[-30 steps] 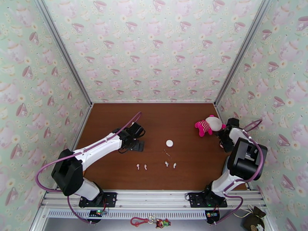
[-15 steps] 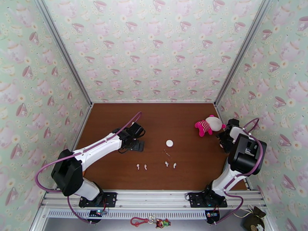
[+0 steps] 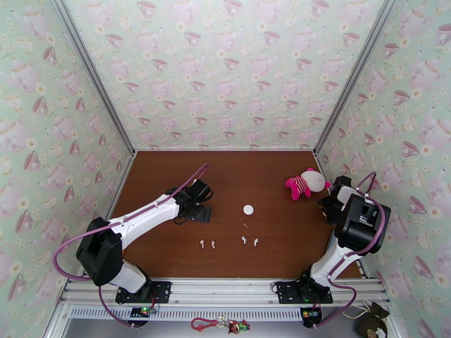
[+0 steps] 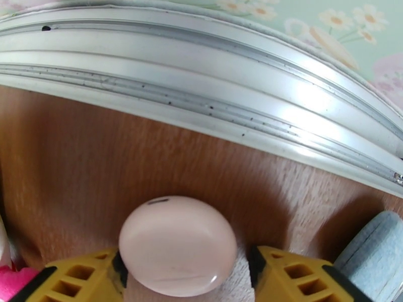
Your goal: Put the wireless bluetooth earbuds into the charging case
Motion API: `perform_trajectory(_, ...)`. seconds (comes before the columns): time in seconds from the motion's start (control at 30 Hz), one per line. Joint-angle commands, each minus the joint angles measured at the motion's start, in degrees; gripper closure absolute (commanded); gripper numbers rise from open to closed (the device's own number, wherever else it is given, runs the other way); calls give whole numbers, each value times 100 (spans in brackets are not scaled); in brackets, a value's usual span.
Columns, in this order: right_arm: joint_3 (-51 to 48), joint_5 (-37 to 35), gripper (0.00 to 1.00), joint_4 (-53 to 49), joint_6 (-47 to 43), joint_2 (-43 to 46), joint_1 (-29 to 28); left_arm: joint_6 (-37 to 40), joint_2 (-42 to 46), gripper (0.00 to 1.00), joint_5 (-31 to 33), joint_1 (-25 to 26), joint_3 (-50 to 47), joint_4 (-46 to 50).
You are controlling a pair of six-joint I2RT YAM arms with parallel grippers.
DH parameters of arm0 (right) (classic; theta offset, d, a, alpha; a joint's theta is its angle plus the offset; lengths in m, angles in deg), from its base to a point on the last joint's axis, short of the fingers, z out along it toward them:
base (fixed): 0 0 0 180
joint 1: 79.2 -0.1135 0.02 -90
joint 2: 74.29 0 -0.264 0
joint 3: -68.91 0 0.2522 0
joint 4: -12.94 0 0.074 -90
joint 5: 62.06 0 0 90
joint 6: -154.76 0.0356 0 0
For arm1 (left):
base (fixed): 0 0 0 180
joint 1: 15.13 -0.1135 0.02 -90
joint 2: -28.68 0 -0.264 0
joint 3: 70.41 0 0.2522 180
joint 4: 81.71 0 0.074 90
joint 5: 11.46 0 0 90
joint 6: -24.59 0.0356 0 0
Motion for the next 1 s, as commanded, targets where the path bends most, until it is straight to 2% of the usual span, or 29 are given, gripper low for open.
perform_trajectory(0.0, 36, 68, 37, 43, 89, -163, 148, -18, -63, 0, 12, 37, 15, -9)
perform_trajectory(0.3, -43, 142, 44, 96, 62, -80, 145, -20, -55, 0, 38, 36, 14, -1)
perform_trajectory(0.6, -164, 319, 47, 117, 75, 158, 96, -26, -2, 0, 69, 27, 27, 26)
perform_trajectory(0.97, -374, 289, 47, 67, 80, 478, -233, -77, 114, 0, 100, 30, -8, 82)
